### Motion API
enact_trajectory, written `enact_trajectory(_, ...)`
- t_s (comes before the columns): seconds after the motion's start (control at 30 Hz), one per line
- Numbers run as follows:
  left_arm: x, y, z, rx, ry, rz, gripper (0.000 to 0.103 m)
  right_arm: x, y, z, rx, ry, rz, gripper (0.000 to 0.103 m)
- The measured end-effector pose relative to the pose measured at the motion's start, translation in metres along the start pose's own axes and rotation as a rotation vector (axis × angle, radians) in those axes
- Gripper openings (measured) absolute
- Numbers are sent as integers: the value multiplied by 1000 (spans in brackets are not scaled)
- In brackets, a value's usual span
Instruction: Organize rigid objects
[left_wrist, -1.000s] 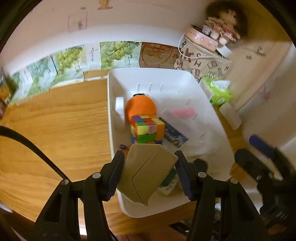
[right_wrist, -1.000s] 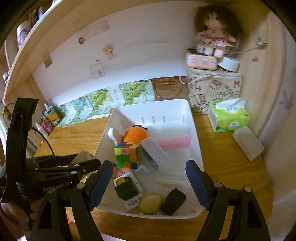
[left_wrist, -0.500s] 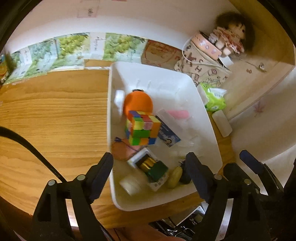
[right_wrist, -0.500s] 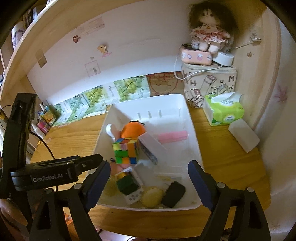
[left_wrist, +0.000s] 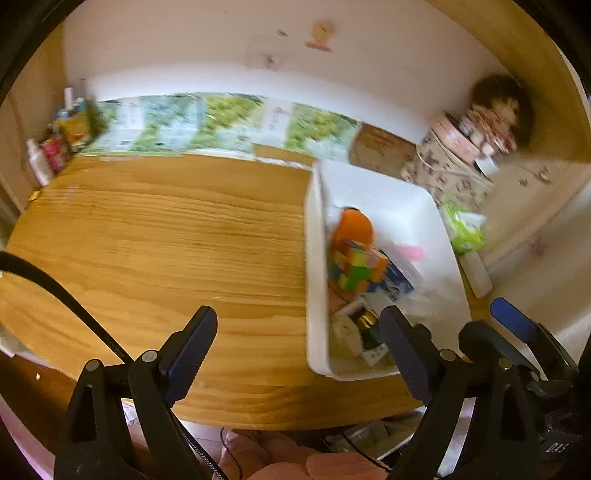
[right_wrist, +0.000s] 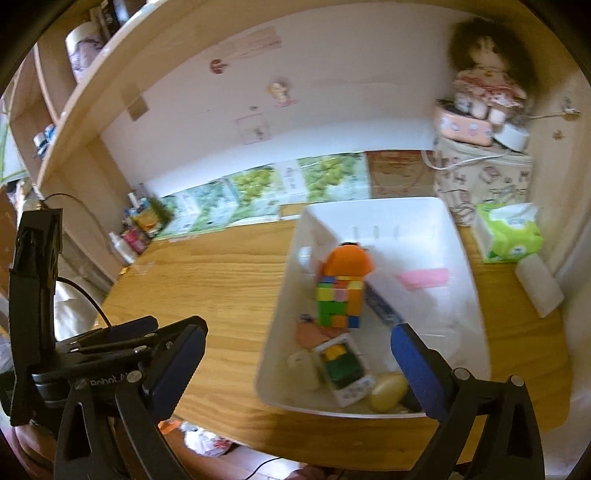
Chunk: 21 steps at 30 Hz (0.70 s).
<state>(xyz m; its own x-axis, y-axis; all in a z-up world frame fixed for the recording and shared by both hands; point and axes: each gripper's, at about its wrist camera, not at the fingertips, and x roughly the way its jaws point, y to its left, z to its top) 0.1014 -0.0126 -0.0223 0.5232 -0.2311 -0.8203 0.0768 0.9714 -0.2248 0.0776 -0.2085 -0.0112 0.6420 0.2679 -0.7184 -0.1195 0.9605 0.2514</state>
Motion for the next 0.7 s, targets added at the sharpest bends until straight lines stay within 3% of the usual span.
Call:
enact_trajectory(0.07,-6,7,-1,-12,-14,30,100,-1,8,2,-16,0,10,101)
enact_trajectory(0.3,-23,18,-9,-24,-67,103,100,-11,24,-4,-13,-9,-12,102)
enact_trajectory(0.7,-51,14,-19,30,-187,116,100,-19,33,-16,-17,-17,-84,102)
